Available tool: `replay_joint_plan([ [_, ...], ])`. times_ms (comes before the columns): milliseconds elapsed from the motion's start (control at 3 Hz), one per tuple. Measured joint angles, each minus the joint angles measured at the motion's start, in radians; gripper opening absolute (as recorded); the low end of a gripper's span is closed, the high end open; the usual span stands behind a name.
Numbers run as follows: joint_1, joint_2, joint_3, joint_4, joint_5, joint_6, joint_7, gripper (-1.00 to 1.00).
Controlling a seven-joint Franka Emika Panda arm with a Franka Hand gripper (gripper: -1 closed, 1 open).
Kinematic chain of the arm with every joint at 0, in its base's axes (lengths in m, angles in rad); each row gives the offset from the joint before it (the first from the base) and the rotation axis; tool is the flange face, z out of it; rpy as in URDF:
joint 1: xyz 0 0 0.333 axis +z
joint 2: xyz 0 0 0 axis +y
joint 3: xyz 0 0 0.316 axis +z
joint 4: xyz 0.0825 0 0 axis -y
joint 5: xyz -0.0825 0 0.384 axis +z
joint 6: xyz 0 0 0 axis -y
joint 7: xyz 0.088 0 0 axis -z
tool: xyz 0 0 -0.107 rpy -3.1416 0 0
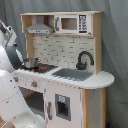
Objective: Play with the kitchen
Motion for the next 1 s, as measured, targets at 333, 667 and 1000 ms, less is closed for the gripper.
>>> replay_joint_plan([
  [333, -0.057, 0.0, 0.021, 0.0, 0.059, -0.032, -0.073, 1.0],
  [667, -0.118, -0.001, 0.049, 0.0, 0.098, -0.057, -0.148, 1.0],
  [1000, -0.179, -0.002, 0.092, 0.0, 0.117, -0.066, -0.214, 1.0],
])
